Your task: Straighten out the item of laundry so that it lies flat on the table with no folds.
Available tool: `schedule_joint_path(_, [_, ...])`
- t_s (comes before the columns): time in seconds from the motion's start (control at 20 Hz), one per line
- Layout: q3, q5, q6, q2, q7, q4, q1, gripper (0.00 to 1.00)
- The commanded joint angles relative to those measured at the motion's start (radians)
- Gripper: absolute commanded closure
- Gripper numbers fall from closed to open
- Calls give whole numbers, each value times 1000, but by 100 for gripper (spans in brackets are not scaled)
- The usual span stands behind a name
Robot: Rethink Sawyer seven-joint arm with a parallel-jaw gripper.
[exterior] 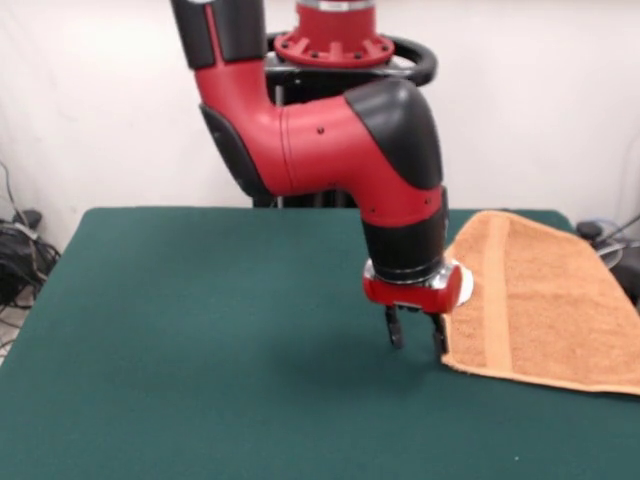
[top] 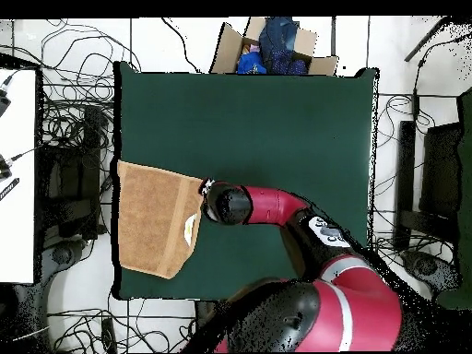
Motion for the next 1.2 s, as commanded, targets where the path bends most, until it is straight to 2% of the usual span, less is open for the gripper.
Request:
schedule_joint_path(0.05, [101,34,-63,86,87,37,-37,0])
schedule_joint_path(0.4, [165,-2,12,92,-6,64,-93,0])
schedule_joint_path(1.2, [268,-59,-50,158,-35,61,-169,0])
